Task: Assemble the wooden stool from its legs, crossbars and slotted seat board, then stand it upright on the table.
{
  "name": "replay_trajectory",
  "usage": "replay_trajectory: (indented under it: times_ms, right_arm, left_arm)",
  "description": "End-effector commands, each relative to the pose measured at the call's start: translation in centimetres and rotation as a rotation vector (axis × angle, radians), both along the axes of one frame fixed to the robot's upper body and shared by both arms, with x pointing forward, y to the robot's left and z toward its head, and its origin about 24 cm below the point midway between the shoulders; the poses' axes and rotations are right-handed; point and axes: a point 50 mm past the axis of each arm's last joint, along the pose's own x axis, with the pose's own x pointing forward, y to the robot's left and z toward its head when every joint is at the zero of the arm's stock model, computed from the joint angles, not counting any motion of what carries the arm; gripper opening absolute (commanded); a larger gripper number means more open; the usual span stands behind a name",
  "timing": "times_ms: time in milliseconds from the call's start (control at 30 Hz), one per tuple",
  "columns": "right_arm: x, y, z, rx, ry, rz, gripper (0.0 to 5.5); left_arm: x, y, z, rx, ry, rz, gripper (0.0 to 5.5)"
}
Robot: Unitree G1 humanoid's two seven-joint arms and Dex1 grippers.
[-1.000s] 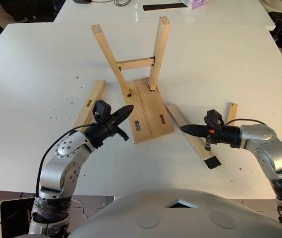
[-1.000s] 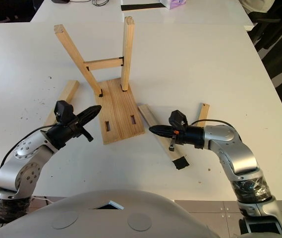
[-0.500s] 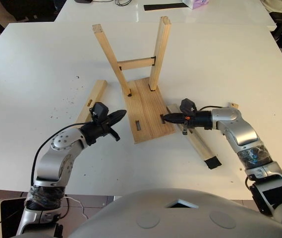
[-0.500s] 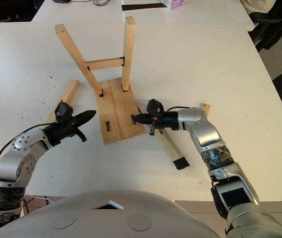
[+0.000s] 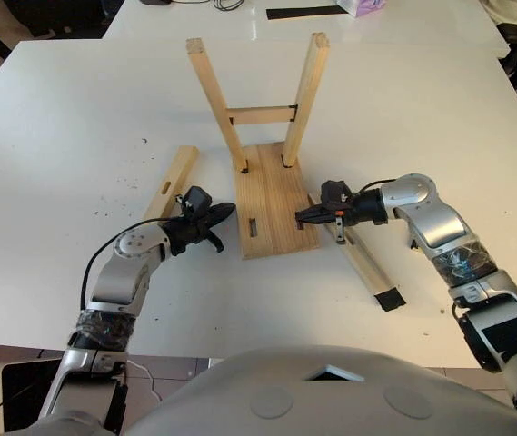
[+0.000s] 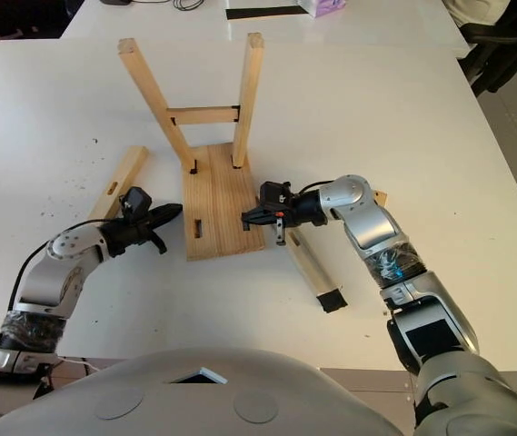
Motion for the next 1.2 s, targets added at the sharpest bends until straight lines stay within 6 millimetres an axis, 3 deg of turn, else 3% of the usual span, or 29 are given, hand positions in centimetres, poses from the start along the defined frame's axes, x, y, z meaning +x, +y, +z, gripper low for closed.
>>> replay_trajectory:
  times_ms: [33,233,333,433,500,600,667,767,833,900,1000,1200]
  right_arm:
    - [-1.6,-0.4,-1.3,-0.081,0.059,0.088,0.01]
    - [-2.2,-0.5,-1.7,-0.062,0.059,0.05,0.01]
    - [-1.8,-0.7,-1.0,-0.001,0.029,-0.004,0.01]
    - [-0.4,-1.6,2.8,0.257,0.04,-0.19,0.01]
    - [0.4,-3.3,6.0,0.447,0.079,-0.343,0.01]
    - [0.8,-6.3,7.7,0.528,0.064,-0.545,0.01]
    - [0.7,-7.8,6.7,0.462,0.021,-0.68,0.01]
    - [0.5,-11.0,3.5,0.299,-0.079,-1.039,0.01]
    - [0.3,-12.8,2.7,0.264,-0.148,-1.269,0.01]
    - [-0.3,-13.5,2.5,0.244,-0.195,-1.394,0.01]
    - [-1.6,-13.3,1.9,0.189,-0.229,-1.467,0.28]
    - [-4.4,-10.3,1.9,0.181,-0.162,-1.459,1.25]
  left_arm:
    - [0.3,0.0,-0.7,0.033,0.019,-0.037,0.0]
    - [-0.7,0.6,-0.4,0.02,0.017,-0.023,0.0]
    - [-1.1,1.2,0.0,0.017,0.003,0.018,0.0]
    - [-0.2,2.3,2.9,-0.077,-0.122,0.176,0.0]
    - [0.2,2.8,5.4,-0.191,-0.211,0.286,0.0]
    - [-0.3,2.7,7.3,-0.327,-0.276,0.392,0.0]
    - [-0.4,1.7,8.1,-0.418,-0.293,0.44,0.0]
    - [-1.3,-0.7,9.4,-0.58,-0.313,0.484,0.0]
    - [-2.2,-0.9,9.7,-0.604,-0.331,0.586,0.0]
    - [-3.1,0.1,9.7,-0.618,-0.35,0.738,0.0]
    - [-4.2,1.4,9.3,-0.607,-0.358,0.904,0.0]
    - [-6.1,4.7,8.5,-0.556,-0.385,1.16,0.0]
